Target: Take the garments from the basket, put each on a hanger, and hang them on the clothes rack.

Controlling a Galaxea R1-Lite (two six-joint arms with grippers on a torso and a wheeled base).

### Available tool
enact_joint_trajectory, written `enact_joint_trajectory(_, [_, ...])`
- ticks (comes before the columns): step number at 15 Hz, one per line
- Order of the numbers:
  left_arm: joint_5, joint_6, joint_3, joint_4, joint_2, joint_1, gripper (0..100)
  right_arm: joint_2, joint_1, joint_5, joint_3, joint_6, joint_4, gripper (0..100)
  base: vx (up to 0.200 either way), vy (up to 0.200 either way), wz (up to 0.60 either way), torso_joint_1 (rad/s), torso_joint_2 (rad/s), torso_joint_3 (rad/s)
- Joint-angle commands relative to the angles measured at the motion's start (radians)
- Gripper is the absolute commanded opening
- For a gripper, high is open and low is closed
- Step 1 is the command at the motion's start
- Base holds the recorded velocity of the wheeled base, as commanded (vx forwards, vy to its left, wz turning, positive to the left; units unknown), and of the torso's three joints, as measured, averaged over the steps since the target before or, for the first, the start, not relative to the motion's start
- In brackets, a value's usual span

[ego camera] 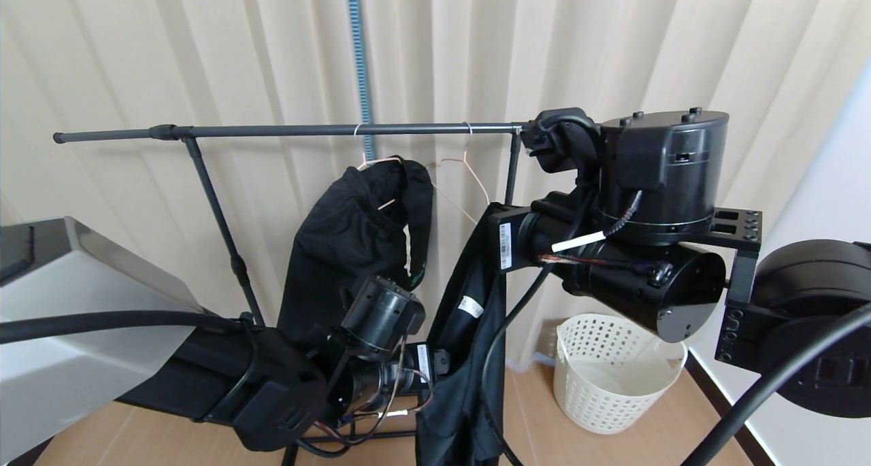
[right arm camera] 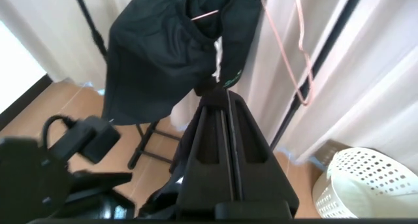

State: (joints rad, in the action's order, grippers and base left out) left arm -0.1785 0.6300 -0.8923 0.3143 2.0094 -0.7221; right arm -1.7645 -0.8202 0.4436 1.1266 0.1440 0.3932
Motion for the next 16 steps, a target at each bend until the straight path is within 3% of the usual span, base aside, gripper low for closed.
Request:
enact_joint_trajectory(1, [-0.004, -0.006, 0.007, 0.0, -0.008, -0.002, 100, 0.003, 0.027, 0.001, 0.004, 0.0, 0.001, 0, 0.0, 0.0, 0.0, 0.0, 0.0, 0.0])
enact_joint_trajectory(2, [-0.015, -0.01, 0.009, 0.002, -0.009, -0.002, 100, 0.003, 0.036, 0.001, 0.004, -0.001, 0.001, 0, 0.0, 0.0, 0.0, 0.0, 0.0, 0.0])
enact_joint_trajectory(3, [-0.03, -0.016, 0.01, 0.002, -0.009, -0.002, 0, 0.0, 0.047, 0.003, 0.007, -0.003, 0.001, 0, 0.0, 0.0, 0.0, 0.0, 0.0, 0.0])
enact_joint_trajectory(8, [-0.067, -0.027, 0.007, 0.002, -0.046, -0.005, 0, -0.003, 0.099, 0.003, 0.005, -0.024, -0.002, 0, 0.0, 0.0, 0.0, 0.0, 0.0, 0.0])
enact_joint_trajectory(12, [-0.058, -0.119, -0.004, -0.014, -0.178, 0.053, 0, 0.008, 0.136, 0.004, -0.01, -0.083, -0.016, 0, 0.0, 0.0, 0.0, 0.0, 0.0, 0.0])
enact_joint_trajectory(13, [-0.058, -0.202, -0.062, -0.066, -0.192, 0.09, 0, 0.013, 0.156, 0.006, -0.036, -0.13, -0.014, 0, 0.0, 0.0, 0.0, 0.0, 0.0, 0.0])
enact_joint_trajectory(14, [-0.058, -0.204, -0.065, -0.072, -0.192, 0.09, 0, 0.013, 0.156, 0.006, -0.037, -0.133, -0.014, 0, 0.0, 0.0, 0.0, 0.0, 0.0, 0.0])
enact_joint_trajectory(16, [-0.058, -0.225, -0.27, -0.348, -0.195, 0.095, 0, 0.056, 0.162, 0.052, -0.094, -0.231, -0.014, 0, 0.0, 0.0, 0.0, 0.0, 0.0, 0.0])
